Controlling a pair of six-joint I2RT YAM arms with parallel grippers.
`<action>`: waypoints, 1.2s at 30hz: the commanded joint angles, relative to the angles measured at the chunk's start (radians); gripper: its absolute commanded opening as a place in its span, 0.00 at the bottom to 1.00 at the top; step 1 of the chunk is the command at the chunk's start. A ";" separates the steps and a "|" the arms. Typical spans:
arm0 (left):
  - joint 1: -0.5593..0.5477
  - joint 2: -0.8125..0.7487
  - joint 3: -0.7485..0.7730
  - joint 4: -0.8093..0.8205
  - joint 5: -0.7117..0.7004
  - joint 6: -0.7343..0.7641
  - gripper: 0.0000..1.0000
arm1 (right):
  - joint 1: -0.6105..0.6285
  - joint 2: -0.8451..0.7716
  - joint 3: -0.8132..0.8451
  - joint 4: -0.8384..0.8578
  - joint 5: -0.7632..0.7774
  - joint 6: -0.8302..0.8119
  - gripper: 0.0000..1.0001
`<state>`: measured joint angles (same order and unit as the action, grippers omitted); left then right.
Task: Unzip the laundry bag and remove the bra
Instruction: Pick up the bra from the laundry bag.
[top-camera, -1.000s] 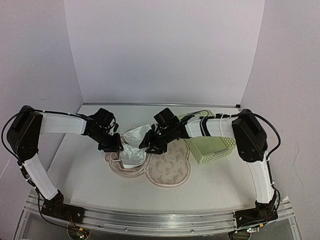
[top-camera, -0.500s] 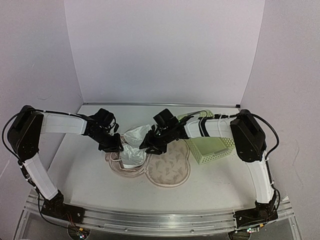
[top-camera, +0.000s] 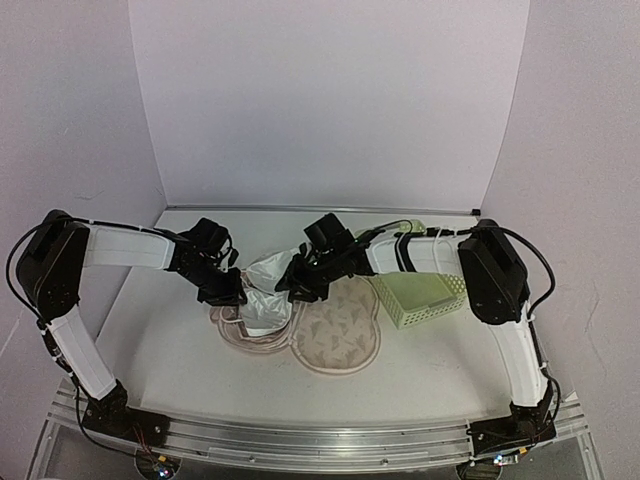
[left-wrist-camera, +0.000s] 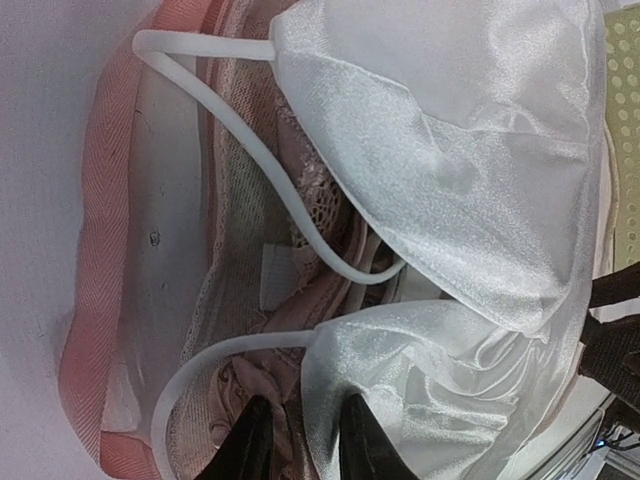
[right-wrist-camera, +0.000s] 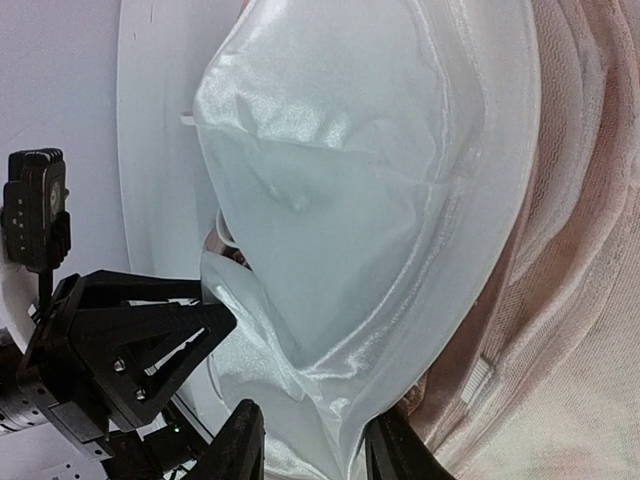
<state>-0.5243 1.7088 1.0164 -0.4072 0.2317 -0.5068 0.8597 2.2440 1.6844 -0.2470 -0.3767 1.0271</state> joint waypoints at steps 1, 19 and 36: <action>0.001 0.001 -0.007 0.032 0.013 0.002 0.23 | 0.002 0.040 0.050 0.057 0.014 0.015 0.37; 0.001 -0.008 -0.010 0.033 0.020 -0.001 0.22 | 0.003 0.050 0.032 0.148 0.020 0.032 0.00; 0.003 -0.197 0.140 -0.047 -0.043 0.022 0.64 | 0.002 -0.186 -0.107 0.204 0.064 -0.025 0.00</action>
<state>-0.5243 1.6100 1.0458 -0.4301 0.2329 -0.4965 0.8597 2.1792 1.5780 -0.1143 -0.3298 1.0367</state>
